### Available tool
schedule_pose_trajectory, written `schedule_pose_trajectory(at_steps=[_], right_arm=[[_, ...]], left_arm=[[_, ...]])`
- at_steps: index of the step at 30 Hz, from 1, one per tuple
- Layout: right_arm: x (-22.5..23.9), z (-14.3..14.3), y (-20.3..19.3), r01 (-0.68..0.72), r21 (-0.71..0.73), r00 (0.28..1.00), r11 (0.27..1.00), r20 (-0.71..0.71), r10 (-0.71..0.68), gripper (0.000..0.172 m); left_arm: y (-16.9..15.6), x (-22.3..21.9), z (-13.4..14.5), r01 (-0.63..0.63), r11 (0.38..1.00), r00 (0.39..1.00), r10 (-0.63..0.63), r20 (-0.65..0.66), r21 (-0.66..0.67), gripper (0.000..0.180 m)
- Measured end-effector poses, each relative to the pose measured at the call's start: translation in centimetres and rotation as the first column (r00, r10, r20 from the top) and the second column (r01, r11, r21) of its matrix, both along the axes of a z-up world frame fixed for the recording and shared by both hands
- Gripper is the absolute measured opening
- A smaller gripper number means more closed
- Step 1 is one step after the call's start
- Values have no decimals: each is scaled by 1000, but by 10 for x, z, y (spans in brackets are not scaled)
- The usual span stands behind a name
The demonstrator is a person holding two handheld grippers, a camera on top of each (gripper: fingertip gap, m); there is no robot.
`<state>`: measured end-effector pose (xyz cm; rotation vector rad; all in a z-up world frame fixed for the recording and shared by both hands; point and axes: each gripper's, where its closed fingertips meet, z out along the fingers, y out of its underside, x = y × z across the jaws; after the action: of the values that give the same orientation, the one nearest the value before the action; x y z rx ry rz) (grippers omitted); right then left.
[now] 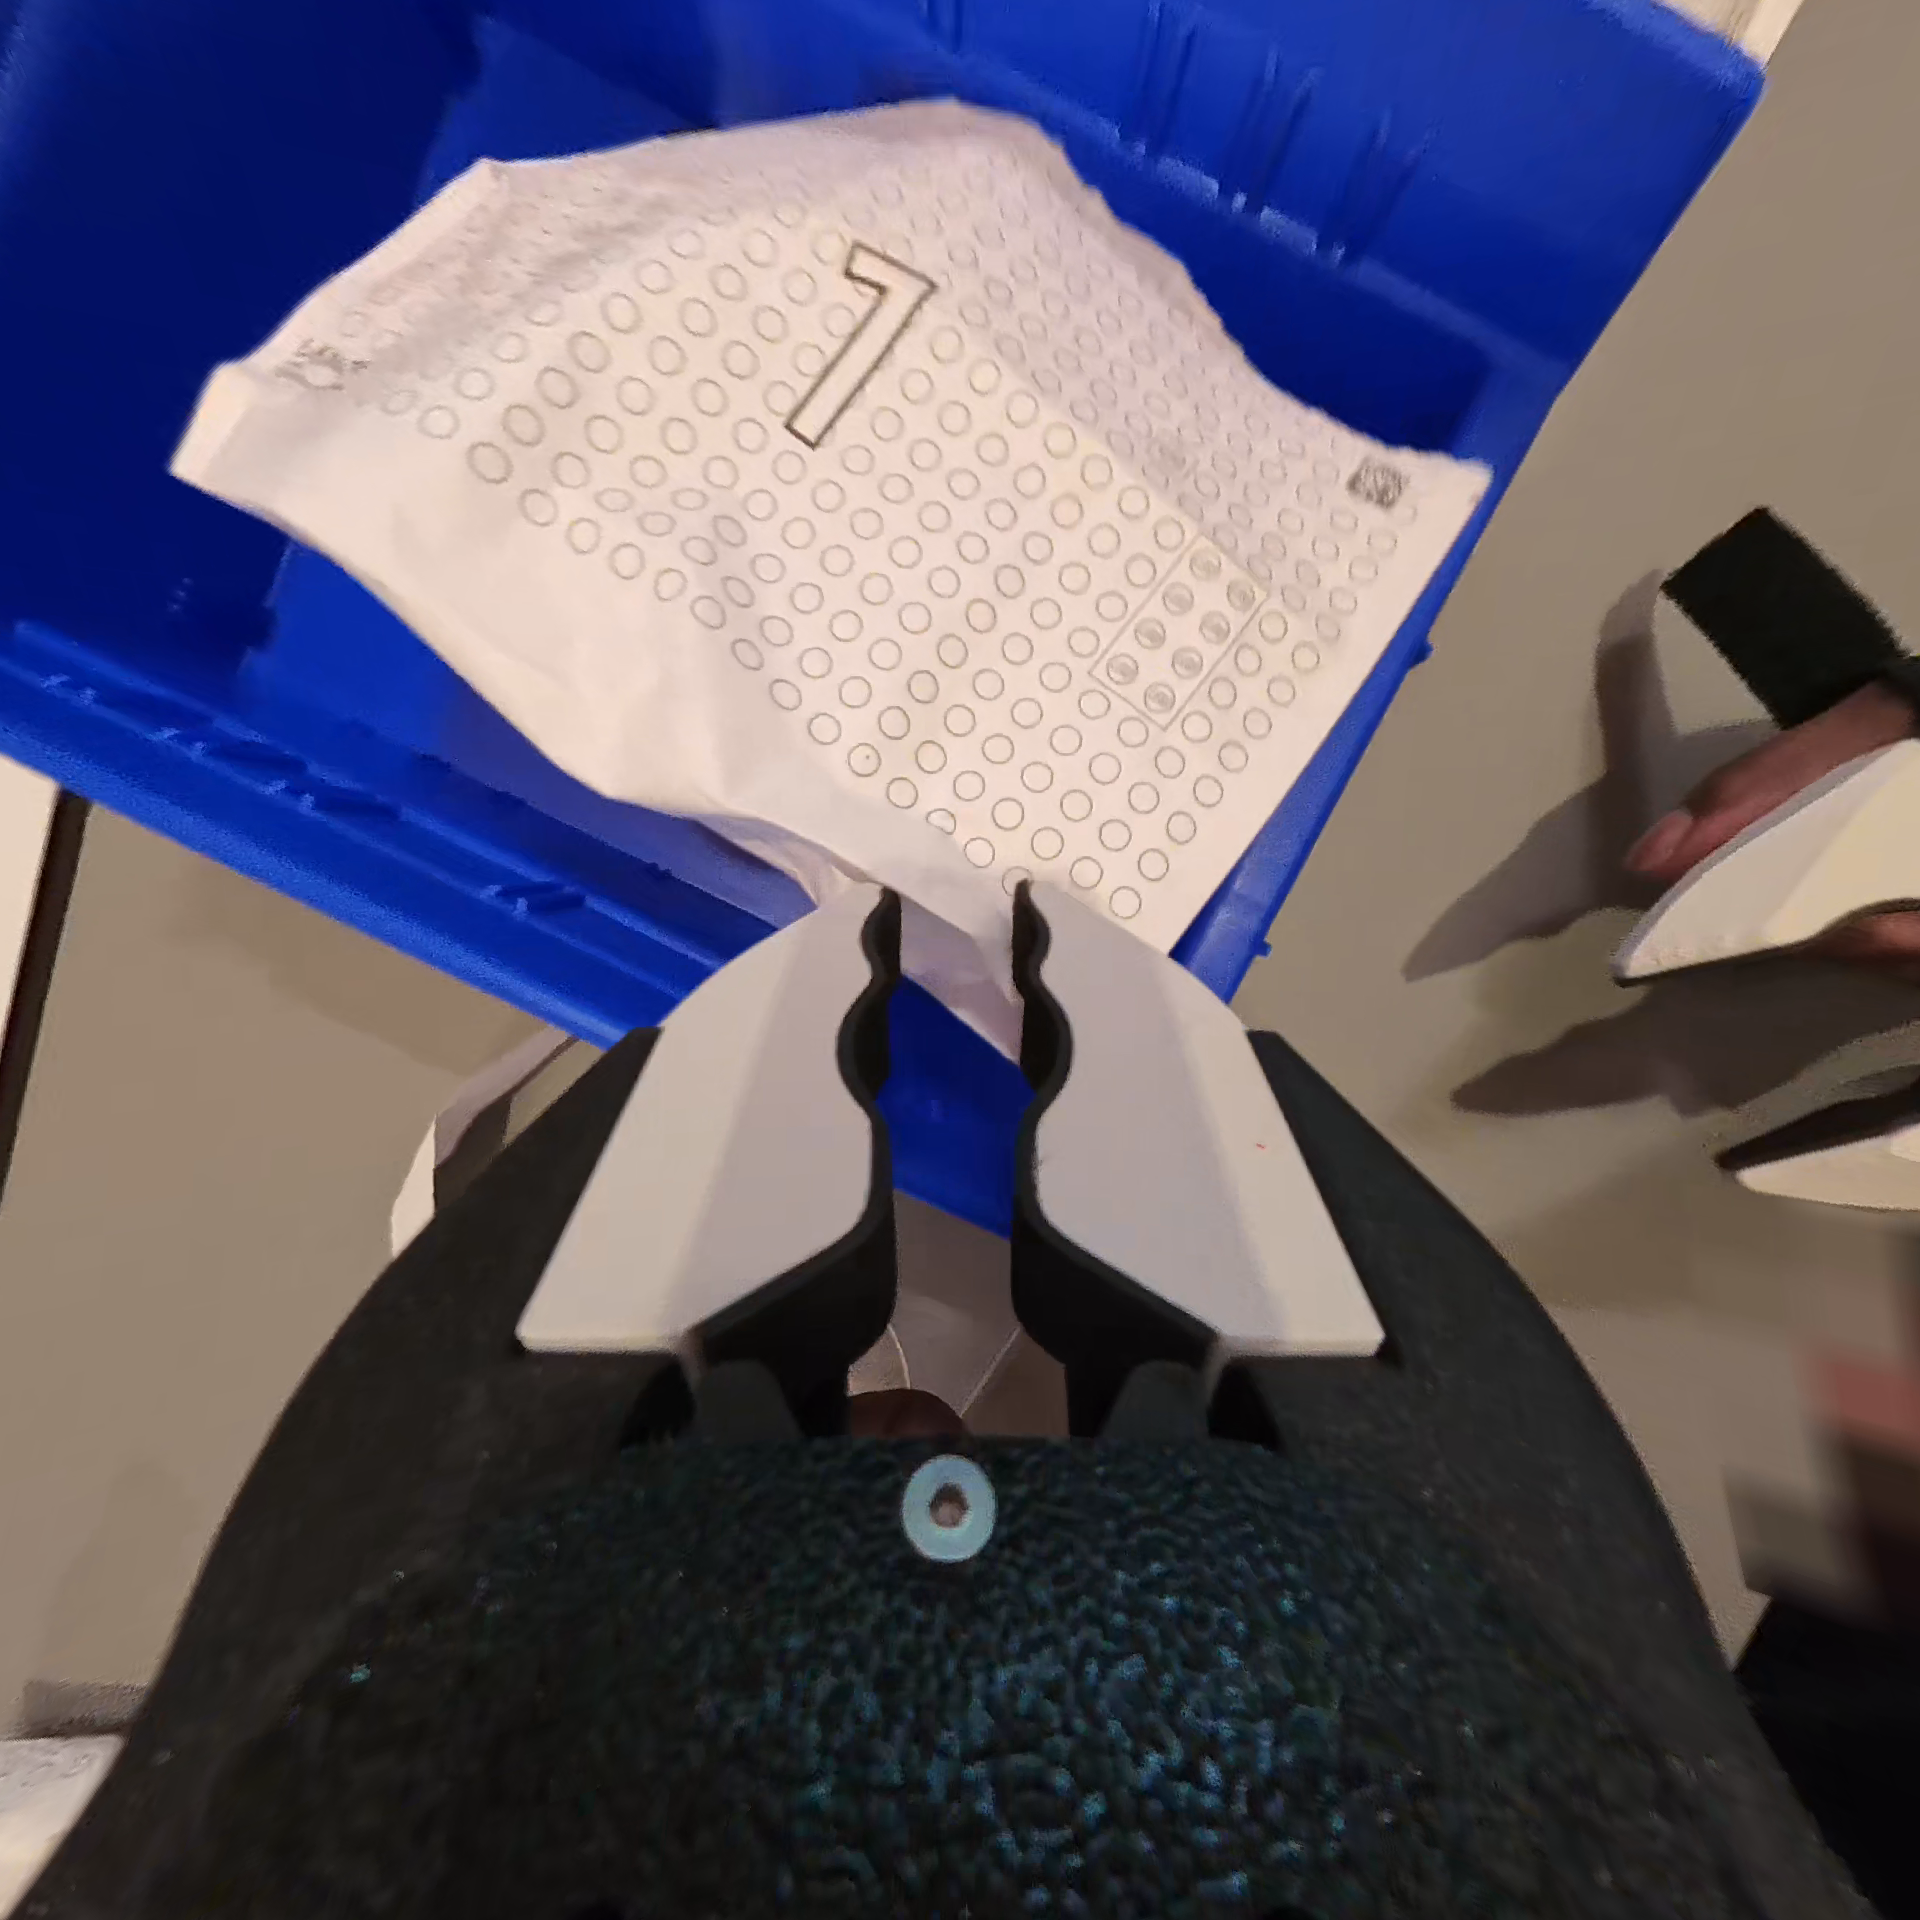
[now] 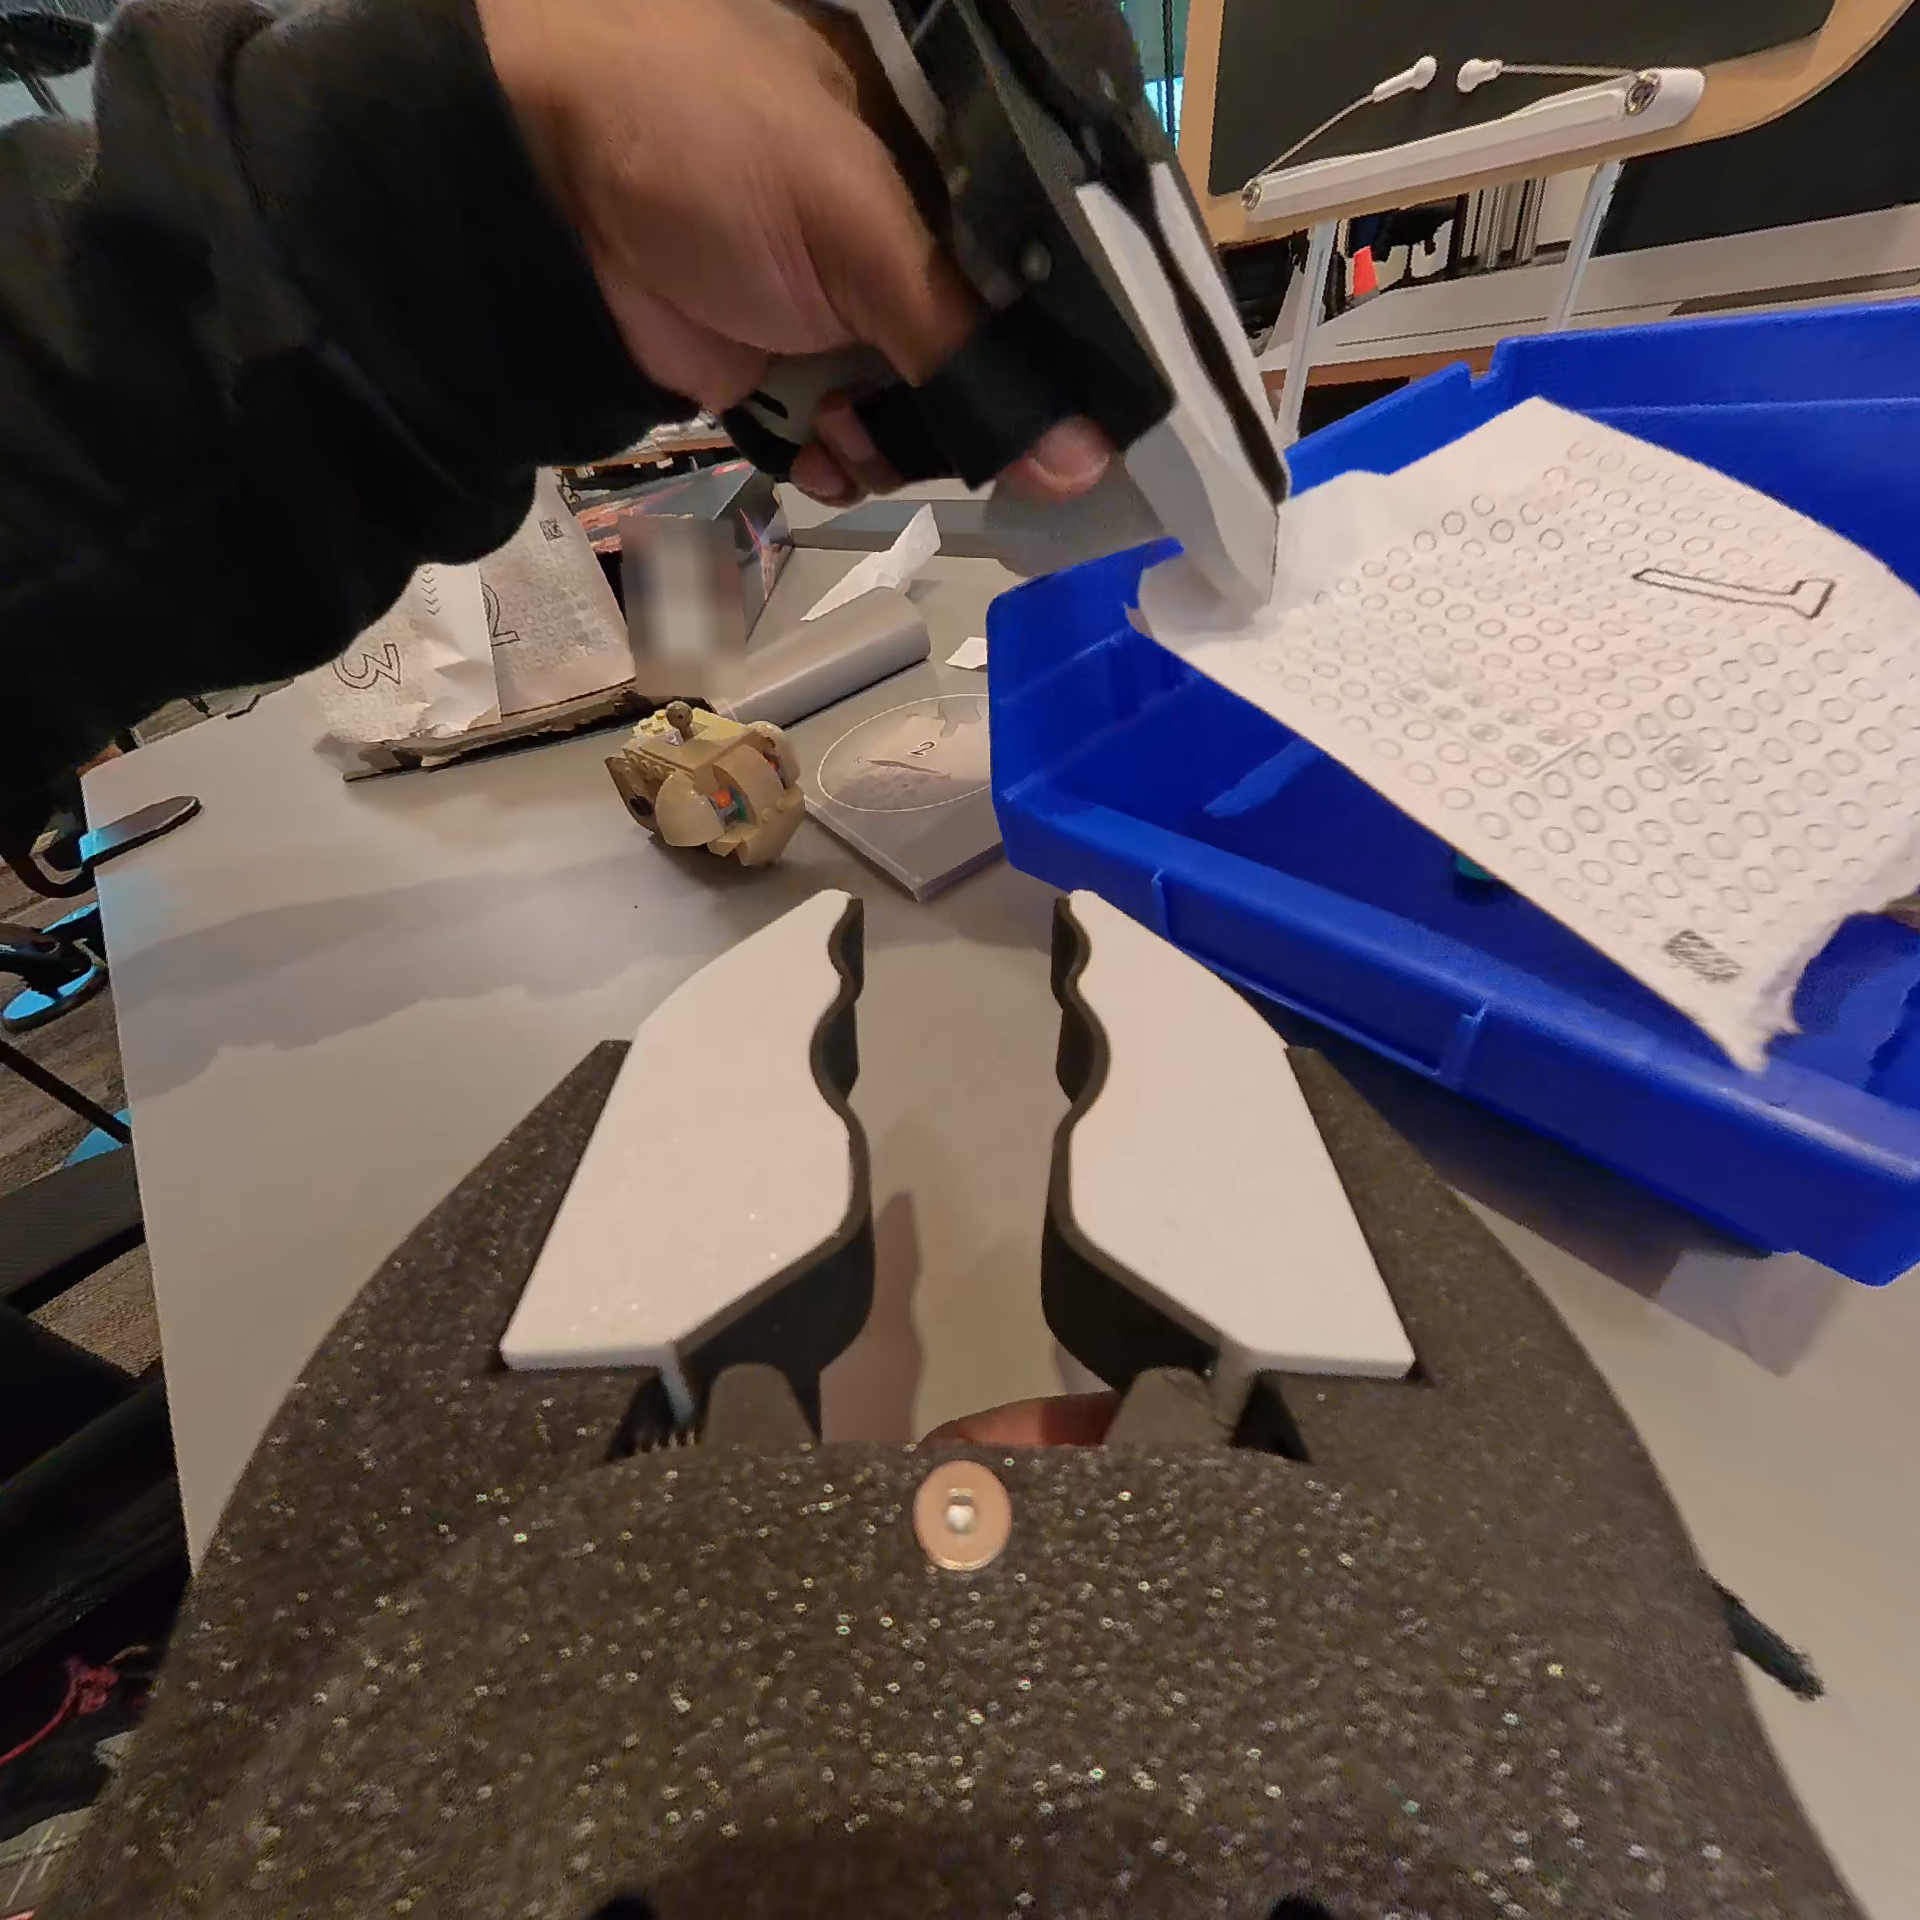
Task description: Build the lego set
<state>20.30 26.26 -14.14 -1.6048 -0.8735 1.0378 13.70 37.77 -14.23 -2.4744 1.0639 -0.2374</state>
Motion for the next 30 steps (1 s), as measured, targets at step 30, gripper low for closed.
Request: schedule_pose_trajectory(at_steps=[30], right_arm=[[-3, -3, -4, -35, -19, 999, 999, 16, 35, 34]], left_arm=[[7, -348, -31, -551, 834, 810, 525, -263, -31, 66]])
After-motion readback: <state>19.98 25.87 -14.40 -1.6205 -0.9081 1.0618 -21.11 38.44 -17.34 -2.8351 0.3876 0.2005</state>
